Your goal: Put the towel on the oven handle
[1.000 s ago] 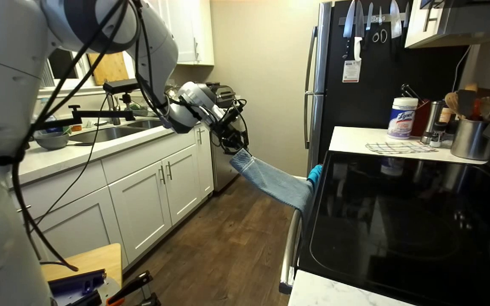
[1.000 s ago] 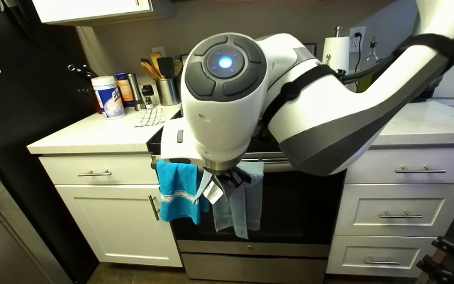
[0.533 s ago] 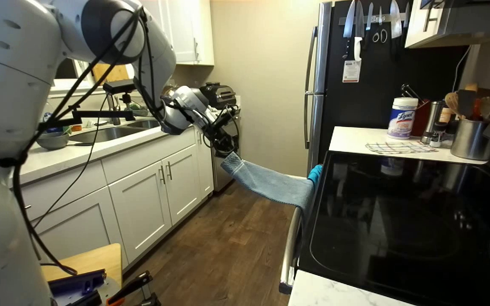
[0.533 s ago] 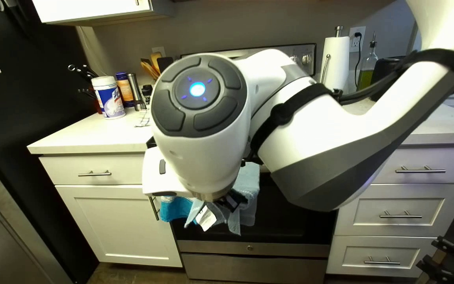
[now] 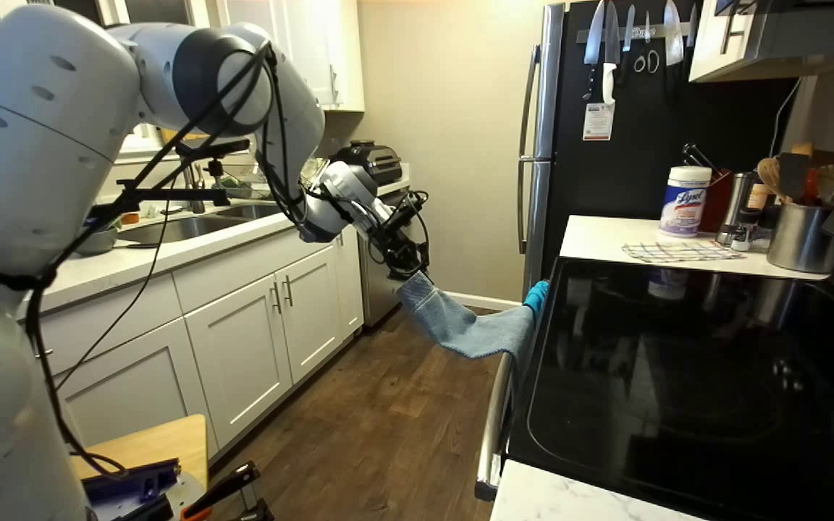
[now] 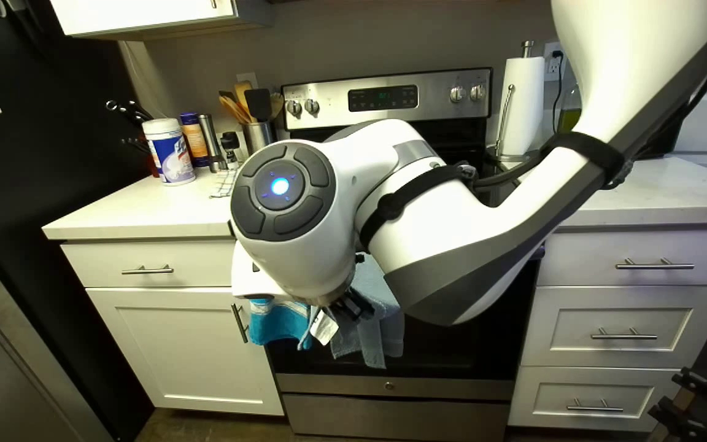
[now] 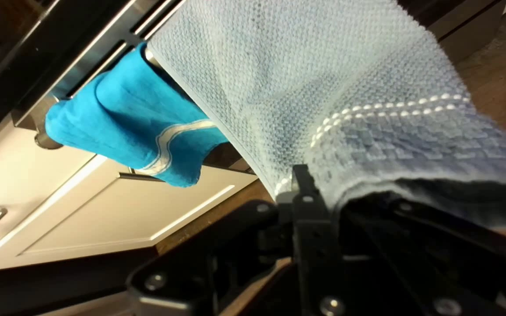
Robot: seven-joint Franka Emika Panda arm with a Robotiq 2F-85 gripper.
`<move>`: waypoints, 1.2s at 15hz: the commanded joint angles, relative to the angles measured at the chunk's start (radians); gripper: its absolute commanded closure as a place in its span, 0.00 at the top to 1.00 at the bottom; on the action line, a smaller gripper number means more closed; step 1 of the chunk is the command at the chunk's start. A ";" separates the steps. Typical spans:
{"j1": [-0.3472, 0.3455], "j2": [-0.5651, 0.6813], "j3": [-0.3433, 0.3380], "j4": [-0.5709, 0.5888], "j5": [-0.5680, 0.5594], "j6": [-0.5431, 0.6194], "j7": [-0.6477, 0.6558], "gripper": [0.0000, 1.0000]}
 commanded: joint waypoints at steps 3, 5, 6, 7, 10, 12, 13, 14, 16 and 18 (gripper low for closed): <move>-0.007 0.034 0.002 0.057 0.041 -0.066 -0.056 0.01; -0.005 0.048 0.010 0.065 0.061 -0.086 -0.085 0.01; -0.005 0.057 0.016 0.069 0.073 -0.092 -0.103 0.01; 0.000 0.068 0.020 0.076 0.079 -0.101 -0.114 0.01; 0.008 0.090 0.027 0.082 0.083 -0.109 -0.134 0.01; 0.015 0.105 0.029 0.091 0.084 -0.127 -0.141 0.29; 0.016 0.111 0.030 0.095 0.084 -0.132 -0.146 0.30; 0.017 0.116 0.030 0.098 0.083 -0.138 -0.147 0.36; 0.019 0.123 0.029 0.106 0.082 -0.150 -0.145 0.49; 0.018 0.127 0.028 0.113 0.082 -0.157 -0.144 0.62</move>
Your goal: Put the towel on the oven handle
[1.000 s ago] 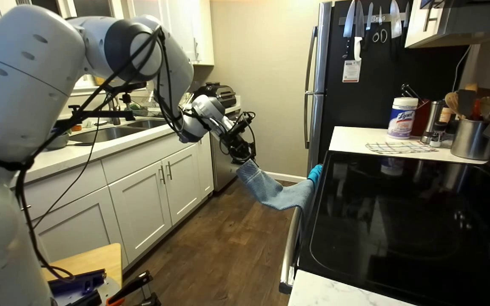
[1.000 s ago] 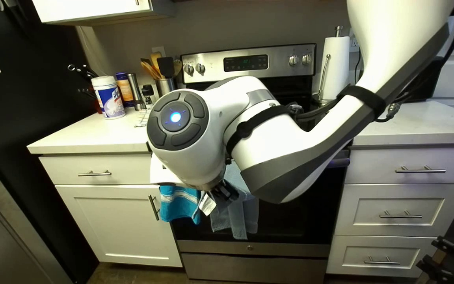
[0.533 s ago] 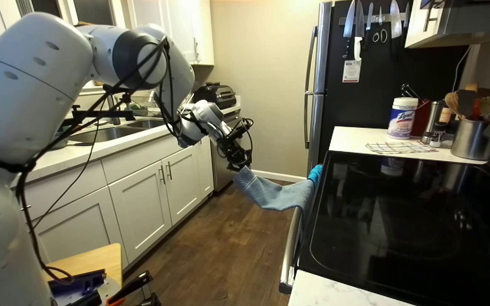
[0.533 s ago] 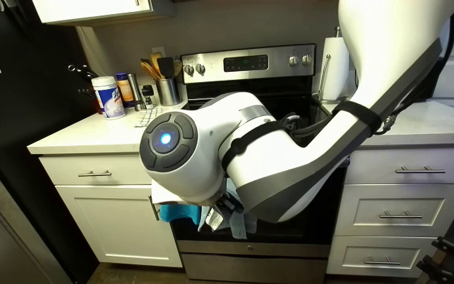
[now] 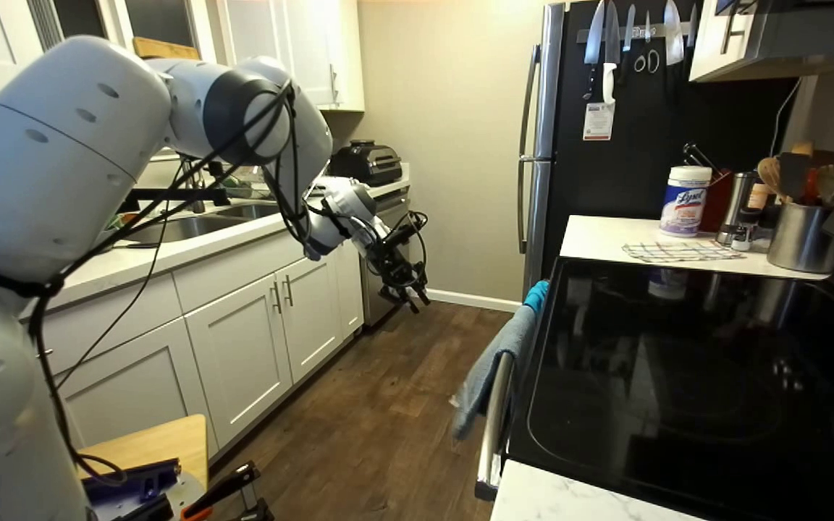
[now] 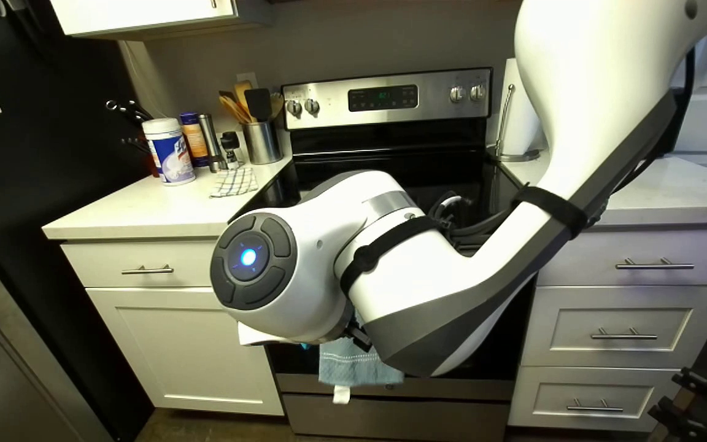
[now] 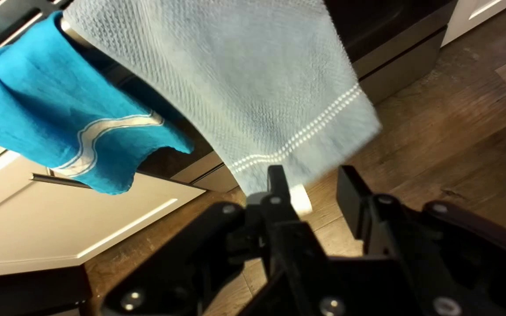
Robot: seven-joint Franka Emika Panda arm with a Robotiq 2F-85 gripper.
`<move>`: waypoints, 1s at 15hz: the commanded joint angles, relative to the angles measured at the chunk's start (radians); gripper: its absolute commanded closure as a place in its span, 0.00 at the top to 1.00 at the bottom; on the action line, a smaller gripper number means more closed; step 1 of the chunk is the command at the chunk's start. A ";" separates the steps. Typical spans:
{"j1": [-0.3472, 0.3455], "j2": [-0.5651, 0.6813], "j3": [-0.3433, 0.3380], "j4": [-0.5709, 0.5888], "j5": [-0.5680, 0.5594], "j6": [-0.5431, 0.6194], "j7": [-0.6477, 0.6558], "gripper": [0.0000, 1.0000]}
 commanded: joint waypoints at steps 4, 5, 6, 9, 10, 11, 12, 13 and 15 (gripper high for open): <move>0.000 0.005 0.000 0.036 0.022 -0.041 -0.041 0.86; 0.001 0.003 -0.003 0.038 0.018 -0.040 -0.037 0.94; 0.004 -0.001 -0.009 0.039 0.008 -0.037 -0.026 0.98; -0.005 -0.029 -0.018 0.031 0.000 -0.019 -0.004 1.00; -0.009 -0.040 -0.022 0.030 0.000 -0.017 0.002 1.00; -0.014 -0.052 -0.025 0.026 0.002 -0.016 0.008 1.00; -0.014 -0.062 -0.034 0.027 -0.001 -0.022 0.024 1.00; -0.020 -0.074 -0.037 0.022 0.003 -0.022 0.030 1.00; -0.031 -0.100 -0.039 0.009 0.014 -0.020 0.043 1.00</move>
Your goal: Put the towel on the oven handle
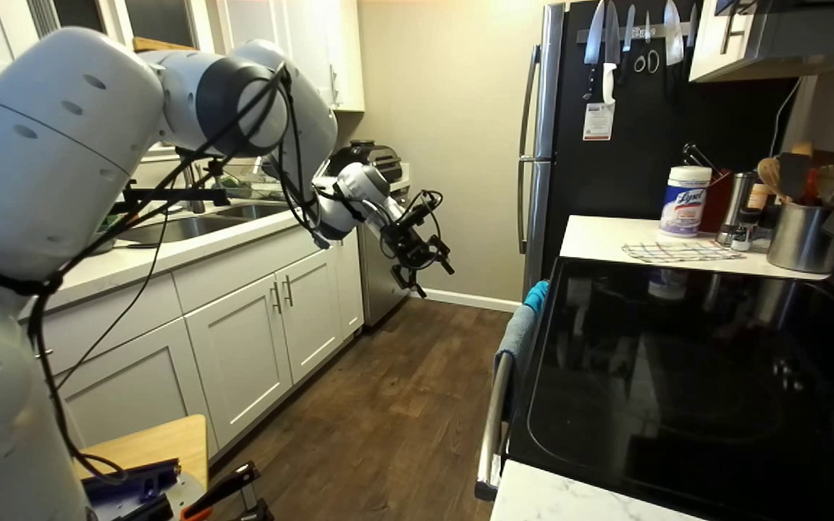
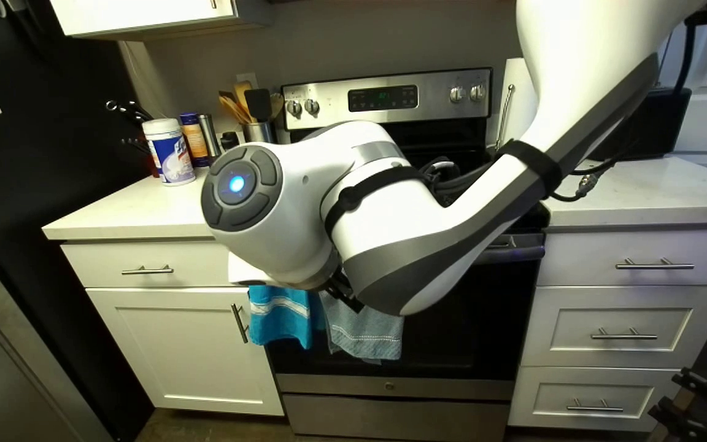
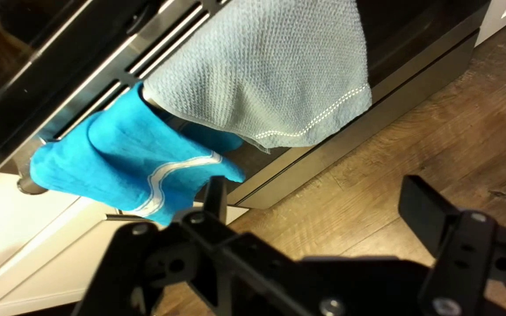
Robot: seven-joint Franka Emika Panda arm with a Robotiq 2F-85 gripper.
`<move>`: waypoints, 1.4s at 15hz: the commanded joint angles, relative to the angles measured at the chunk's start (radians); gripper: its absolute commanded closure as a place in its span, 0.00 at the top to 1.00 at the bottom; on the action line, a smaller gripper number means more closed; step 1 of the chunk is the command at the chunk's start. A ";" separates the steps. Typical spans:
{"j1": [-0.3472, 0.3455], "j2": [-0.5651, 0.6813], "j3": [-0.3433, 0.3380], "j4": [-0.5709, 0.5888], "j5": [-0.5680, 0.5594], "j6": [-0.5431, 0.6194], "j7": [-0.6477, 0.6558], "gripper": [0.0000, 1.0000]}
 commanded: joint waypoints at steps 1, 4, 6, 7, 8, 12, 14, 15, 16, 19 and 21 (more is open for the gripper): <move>-0.019 -0.075 -0.002 -0.052 0.022 -0.015 0.040 1.00; -0.031 -0.119 0.004 -0.080 0.050 -0.016 0.059 1.00; -0.029 -0.156 0.002 -0.104 0.044 -0.008 0.092 1.00; -0.028 -0.178 0.002 -0.120 0.040 -0.007 0.110 1.00; -0.027 -0.202 0.003 -0.139 0.036 -0.003 0.129 1.00; -0.029 -0.275 0.010 -0.190 0.032 -0.004 0.176 1.00; -0.028 -0.301 0.013 -0.212 0.026 -0.003 0.197 1.00; -0.026 -0.313 0.013 -0.221 0.019 -0.004 0.212 1.00; -0.026 -0.324 0.013 -0.231 0.013 0.000 0.227 1.00; -0.027 -0.349 0.017 -0.254 0.005 0.005 0.263 1.00; -0.026 -0.360 0.020 -0.265 0.000 0.003 0.281 1.00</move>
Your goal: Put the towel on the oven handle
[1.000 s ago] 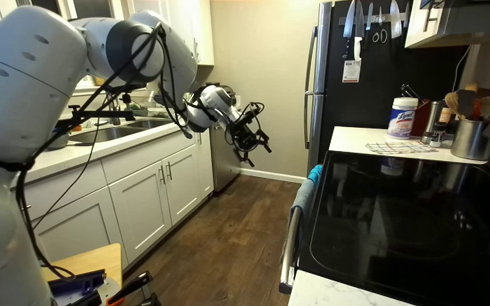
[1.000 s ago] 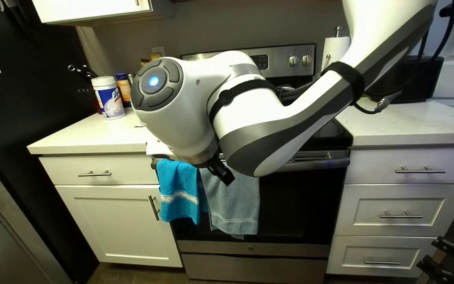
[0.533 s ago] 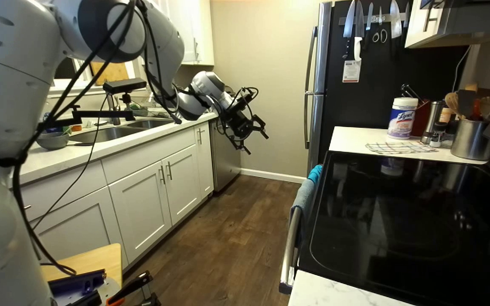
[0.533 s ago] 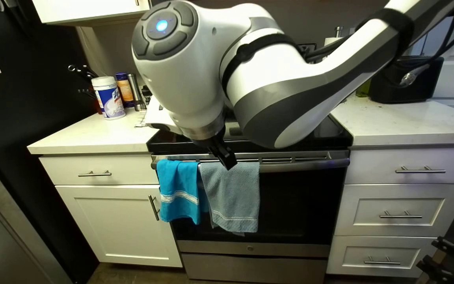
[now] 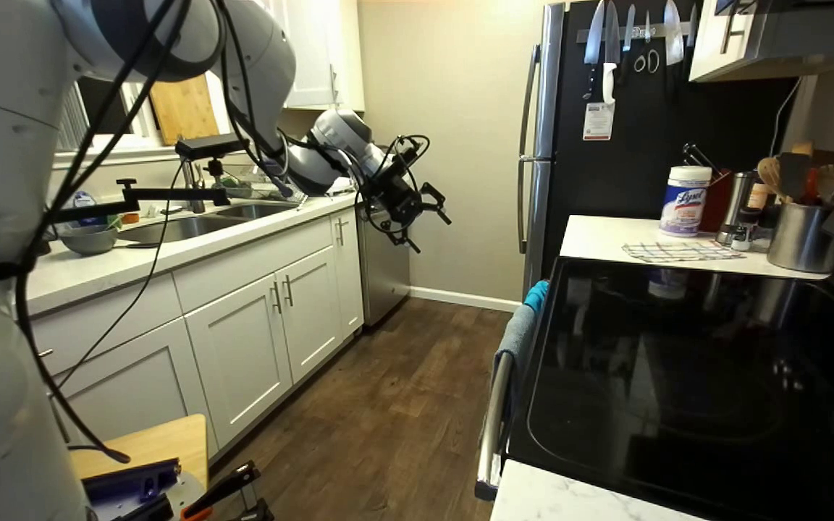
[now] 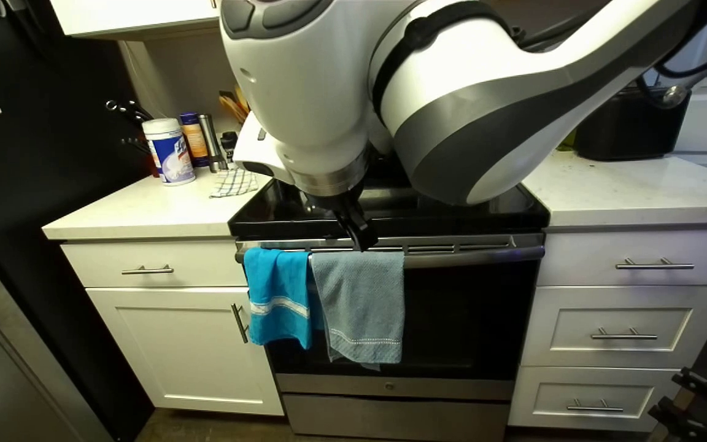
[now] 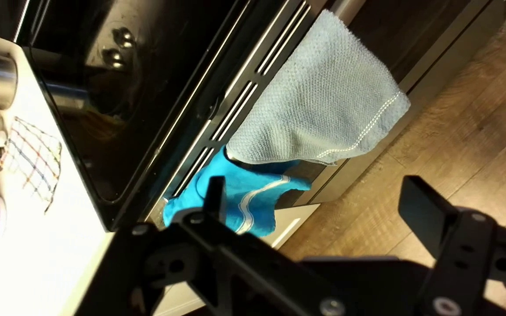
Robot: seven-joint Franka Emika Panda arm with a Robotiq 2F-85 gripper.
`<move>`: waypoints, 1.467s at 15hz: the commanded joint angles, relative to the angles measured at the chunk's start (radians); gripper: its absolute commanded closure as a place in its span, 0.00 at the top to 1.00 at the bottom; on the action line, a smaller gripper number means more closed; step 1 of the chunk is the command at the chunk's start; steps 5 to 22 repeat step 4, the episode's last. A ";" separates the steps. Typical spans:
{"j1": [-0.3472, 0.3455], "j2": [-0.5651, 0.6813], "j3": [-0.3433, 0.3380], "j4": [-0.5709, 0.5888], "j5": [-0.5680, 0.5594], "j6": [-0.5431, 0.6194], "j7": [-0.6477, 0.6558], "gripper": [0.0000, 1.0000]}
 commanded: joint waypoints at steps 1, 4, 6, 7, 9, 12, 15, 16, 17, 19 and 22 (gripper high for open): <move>-0.005 -0.061 0.010 -0.071 -0.020 0.005 0.055 1.00; -0.003 -0.071 0.014 -0.083 -0.023 0.000 0.070 1.00; -0.003 -0.071 0.014 -0.083 -0.023 0.000 0.070 1.00; -0.003 -0.071 0.014 -0.083 -0.023 0.000 0.070 1.00; -0.003 -0.071 0.014 -0.083 -0.023 0.000 0.070 1.00; -0.003 -0.071 0.014 -0.083 -0.023 0.000 0.070 1.00; -0.003 -0.071 0.014 -0.083 -0.023 0.000 0.070 1.00; -0.003 -0.071 0.014 -0.083 -0.023 0.000 0.070 1.00; -0.003 -0.071 0.014 -0.083 -0.023 0.000 0.070 1.00; -0.003 -0.071 0.014 -0.083 -0.023 0.000 0.070 1.00; -0.003 -0.071 0.014 -0.083 -0.023 0.000 0.070 1.00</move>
